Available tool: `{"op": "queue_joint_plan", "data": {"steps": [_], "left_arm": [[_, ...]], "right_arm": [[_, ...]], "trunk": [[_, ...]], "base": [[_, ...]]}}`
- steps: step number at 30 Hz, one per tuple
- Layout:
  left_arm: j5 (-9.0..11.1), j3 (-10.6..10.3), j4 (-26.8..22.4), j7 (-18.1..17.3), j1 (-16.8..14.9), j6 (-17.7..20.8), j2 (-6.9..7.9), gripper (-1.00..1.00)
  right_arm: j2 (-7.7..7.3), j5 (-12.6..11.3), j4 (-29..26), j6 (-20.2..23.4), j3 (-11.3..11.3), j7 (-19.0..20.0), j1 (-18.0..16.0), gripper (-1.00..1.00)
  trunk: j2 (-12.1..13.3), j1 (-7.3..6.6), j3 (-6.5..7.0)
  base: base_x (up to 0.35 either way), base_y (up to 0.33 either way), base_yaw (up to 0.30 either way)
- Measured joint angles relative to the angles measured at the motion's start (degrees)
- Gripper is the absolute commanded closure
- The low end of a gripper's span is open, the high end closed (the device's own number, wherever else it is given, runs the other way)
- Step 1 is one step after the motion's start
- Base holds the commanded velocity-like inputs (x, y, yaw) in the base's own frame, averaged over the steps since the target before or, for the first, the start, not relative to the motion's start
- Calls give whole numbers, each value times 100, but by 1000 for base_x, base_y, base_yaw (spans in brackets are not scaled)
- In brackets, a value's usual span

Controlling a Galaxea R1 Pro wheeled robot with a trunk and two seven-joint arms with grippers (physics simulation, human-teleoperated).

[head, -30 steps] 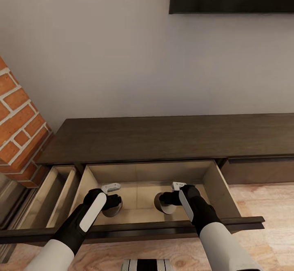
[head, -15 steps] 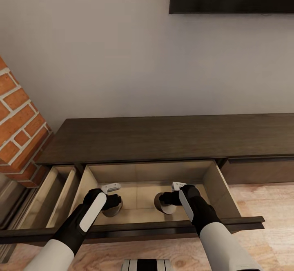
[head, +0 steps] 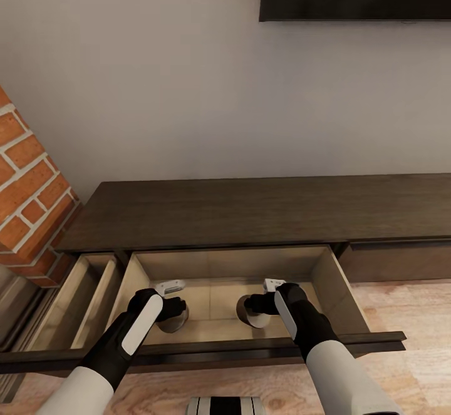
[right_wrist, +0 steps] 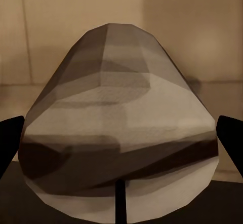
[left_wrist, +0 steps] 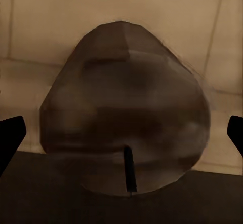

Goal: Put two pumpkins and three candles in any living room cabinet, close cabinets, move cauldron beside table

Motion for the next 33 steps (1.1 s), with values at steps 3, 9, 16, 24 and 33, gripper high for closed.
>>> {"op": "queue_joint_plan", "data": {"steps": [3,9,16,24,33], "left_arm": [[13,-9,5,0,-3,5,2,-100],[25,-12,0,0,-2,6,-3,-100],[26,-12,-1,-8,-4,6,-3,-100],[26,-12,-1,-9,-3,6,0,-100],[26,-13,6,-11,-4,6,-1,-100]], "right_arm": [[0,0,0,-1,0,1,0,100],[1,-1,0,-4,6,1,0,100],[7,8,0,-27,8,1,2,100],[9,9,31,-20,16,0,0,-100],[9,1,35,-88,16,-286,8,-100]], "trunk": [[0,0,0],[0,0,0],[0,0,0],[0,0,0],[0,0,0]], "base": [[0,0,0],[0,0,0],[0,0,0],[0,0,0],[0,0,0]]}}
